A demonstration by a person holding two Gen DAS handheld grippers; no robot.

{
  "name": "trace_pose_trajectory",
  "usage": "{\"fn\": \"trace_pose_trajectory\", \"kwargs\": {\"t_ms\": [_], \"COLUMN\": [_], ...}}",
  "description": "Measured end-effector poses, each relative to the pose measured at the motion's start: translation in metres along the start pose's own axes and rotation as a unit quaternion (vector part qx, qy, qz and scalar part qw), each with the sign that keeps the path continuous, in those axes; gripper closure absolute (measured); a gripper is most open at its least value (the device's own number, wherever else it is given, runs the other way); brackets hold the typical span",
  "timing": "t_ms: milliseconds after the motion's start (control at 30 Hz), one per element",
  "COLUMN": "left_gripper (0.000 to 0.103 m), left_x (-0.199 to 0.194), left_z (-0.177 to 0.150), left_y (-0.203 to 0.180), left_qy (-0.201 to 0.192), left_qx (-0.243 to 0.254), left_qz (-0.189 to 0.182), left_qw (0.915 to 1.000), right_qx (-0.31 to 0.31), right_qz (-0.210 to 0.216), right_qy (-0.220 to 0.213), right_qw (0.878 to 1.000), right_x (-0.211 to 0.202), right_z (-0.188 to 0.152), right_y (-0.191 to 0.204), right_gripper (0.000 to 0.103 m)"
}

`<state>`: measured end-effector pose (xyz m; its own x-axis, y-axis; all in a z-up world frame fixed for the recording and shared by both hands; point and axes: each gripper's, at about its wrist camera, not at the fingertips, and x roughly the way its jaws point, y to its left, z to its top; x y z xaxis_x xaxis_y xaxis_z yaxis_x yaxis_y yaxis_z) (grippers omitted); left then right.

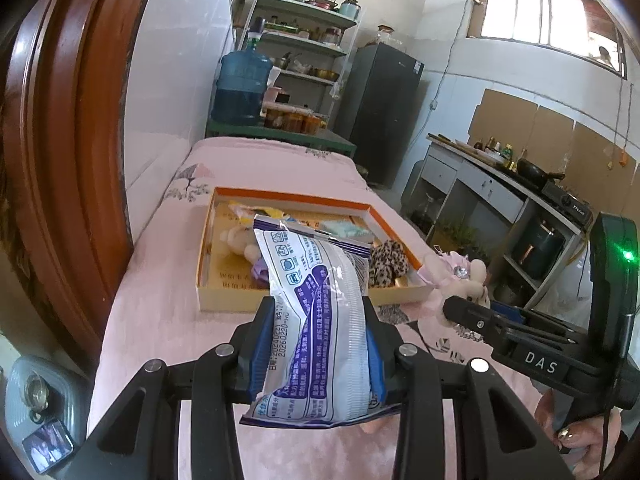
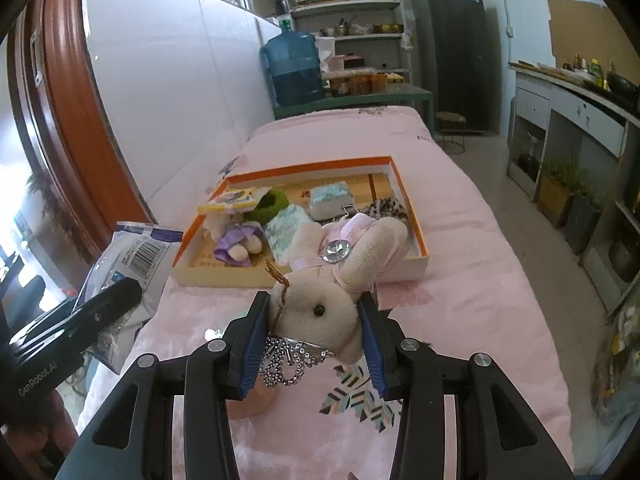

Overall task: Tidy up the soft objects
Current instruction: 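Lift the bag and bunny plush and carry them over the box lid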

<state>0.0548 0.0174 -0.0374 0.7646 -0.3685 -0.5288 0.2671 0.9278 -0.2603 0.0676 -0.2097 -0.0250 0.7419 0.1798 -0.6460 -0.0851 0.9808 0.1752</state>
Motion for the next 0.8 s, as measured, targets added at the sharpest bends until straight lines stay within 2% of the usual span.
{"fn": "trace_pose_trajectory", "kwargs": {"t_ms": [400,800], "left_gripper": [0.063,0.063], "left_x": [0.004,0.013], "left_z": [0.016,0.034], "left_y": [-0.007,-0.012], "left_qy": [-0.013,-0.007], "left_qx": [0.008,0.013], "left_qz": [-0.008,0.003], "left_qw": [0.9999,0.9999], "right_qx": [-0.009,-0.003], "right_qz": [0.000,0.010], "right_qy": [-0.014,-0.015], "right_qw": [1.000,1.000], "right_x": [-0.003,0.003], "right_z": [0.017,0.037], "right_y": [0.000,-0.005], "right_gripper": [0.059,0.059]}}
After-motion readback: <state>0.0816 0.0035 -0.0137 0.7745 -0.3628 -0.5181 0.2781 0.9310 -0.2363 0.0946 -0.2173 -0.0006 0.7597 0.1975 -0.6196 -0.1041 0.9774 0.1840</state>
